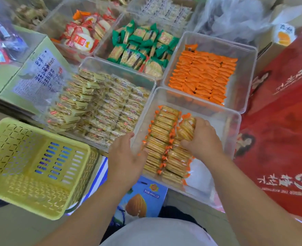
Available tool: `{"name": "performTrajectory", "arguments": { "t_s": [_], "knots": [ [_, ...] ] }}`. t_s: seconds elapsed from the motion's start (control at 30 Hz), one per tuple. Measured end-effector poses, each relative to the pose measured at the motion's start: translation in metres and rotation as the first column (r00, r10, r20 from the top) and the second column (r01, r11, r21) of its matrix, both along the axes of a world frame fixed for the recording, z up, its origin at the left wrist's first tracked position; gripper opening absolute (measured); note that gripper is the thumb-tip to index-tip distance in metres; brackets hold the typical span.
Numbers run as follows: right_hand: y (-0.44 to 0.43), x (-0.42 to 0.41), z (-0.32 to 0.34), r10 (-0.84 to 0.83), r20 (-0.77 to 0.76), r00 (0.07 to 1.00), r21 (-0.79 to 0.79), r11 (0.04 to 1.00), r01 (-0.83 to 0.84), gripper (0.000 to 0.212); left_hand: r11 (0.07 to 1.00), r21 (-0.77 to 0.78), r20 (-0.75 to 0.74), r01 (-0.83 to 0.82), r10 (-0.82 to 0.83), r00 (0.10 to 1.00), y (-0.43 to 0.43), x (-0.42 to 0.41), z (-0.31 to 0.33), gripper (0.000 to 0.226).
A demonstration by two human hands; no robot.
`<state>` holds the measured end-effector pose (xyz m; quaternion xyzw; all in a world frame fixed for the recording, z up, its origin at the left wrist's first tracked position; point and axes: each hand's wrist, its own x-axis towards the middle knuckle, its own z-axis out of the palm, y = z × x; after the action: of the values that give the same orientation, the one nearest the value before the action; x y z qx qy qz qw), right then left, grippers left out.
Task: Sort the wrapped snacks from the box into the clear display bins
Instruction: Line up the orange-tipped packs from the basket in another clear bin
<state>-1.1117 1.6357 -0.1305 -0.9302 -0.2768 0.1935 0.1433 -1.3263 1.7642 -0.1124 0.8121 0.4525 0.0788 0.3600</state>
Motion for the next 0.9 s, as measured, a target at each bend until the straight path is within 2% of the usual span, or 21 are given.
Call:
{"name": "performTrajectory", "arguments": {
  "t_s": [0.07, 0.17, 0.23, 0.37, 0.53, 0.67, 0.9],
  "knots": [
    [0.003, 0.020, -0.013, -0.091, 0.065, 0.994, -0.067, 0.993, 0.095, 0.075, 0.990, 0.070, -0.081, 0.118, -0.113, 0.990, 0.000, -0.004, -0.013, 0.072],
    [0.012, 0.038, -0.032, -0.133, 0.135, 0.982, -0.165, 0.974, 0.155, 0.076, 0.970, 0.050, -0.184, 0.236, -0.224, 0.957, 0.001, -0.006, -0.030, 0.093],
    [0.017, 0.044, -0.043, -0.075, 0.123, 0.990, -0.219, 0.971, 0.101, 0.076, 0.968, 0.049, -0.208, 0.247, -0.232, 0.950, 0.002, -0.007, -0.041, 0.100],
    [0.020, 0.052, -0.058, 0.046, -0.016, 0.999, -0.341, 0.939, -0.048, 0.082, 0.954, 0.122, -0.208, 0.273, -0.244, 0.947, 0.002, -0.009, -0.049, 0.102],
    [0.021, 0.060, -0.062, 0.046, -0.216, 0.975, -0.334, 0.935, -0.118, 0.090, 0.935, 0.183, -0.263, 0.302, -0.249, 0.932, -0.001, -0.011, -0.051, 0.101],
    [0.031, 0.062, -0.058, -0.061, -0.358, 0.932, -0.292, 0.955, -0.050, 0.079, 0.929, 0.187, -0.282, 0.319, -0.260, 0.924, -0.001, -0.011, -0.047, 0.100],
    [0.031, 0.072, -0.053, 0.031, -0.390, 0.920, -0.250, 0.958, -0.138, 0.092, 0.921, 0.172, -0.321, 0.349, -0.282, 0.904, 0.000, -0.011, -0.046, 0.103]
  ]
}}
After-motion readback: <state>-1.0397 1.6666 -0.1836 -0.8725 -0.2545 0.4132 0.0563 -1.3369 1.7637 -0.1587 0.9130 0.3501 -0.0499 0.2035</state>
